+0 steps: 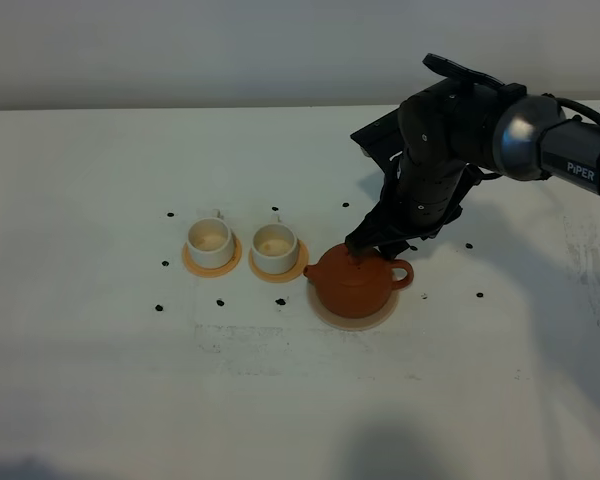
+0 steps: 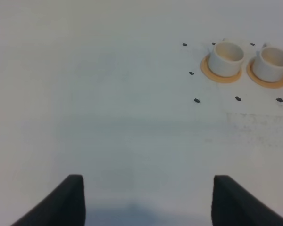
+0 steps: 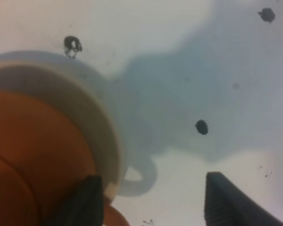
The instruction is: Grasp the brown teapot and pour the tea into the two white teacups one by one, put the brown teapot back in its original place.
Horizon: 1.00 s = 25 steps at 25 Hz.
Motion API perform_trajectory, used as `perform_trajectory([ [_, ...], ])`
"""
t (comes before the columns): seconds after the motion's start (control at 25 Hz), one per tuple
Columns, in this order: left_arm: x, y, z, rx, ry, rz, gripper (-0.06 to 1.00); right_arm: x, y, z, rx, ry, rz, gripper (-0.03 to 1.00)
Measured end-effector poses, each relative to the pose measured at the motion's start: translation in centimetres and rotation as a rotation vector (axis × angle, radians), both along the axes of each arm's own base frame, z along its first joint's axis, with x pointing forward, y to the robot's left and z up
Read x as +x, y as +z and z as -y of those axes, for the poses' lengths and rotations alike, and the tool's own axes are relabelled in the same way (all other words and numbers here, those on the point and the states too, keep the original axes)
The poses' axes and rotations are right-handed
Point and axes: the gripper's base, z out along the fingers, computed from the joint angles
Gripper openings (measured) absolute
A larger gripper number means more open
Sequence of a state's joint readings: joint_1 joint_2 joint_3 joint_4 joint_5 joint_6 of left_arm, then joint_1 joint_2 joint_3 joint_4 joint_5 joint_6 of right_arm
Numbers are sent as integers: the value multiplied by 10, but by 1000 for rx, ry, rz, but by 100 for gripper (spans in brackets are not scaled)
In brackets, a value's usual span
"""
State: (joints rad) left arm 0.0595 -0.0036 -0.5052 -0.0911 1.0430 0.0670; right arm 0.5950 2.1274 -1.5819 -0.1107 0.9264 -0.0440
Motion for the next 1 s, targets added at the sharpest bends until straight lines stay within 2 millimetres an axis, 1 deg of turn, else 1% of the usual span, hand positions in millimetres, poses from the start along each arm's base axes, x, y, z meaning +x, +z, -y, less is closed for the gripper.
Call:
perform_trajectory([
  [0.36, 0, 0, 0, 0, 0, 0, 59, 8, 0, 15, -56, 1, 18, 46],
  [0.56, 0, 0, 0, 0, 0, 0, 59, 4, -1, 18, -84, -2, -24, 46],
  [1.0, 0, 0, 0, 0, 0, 0, 59, -2, -2, 19, -86, -5, -102, 46],
])
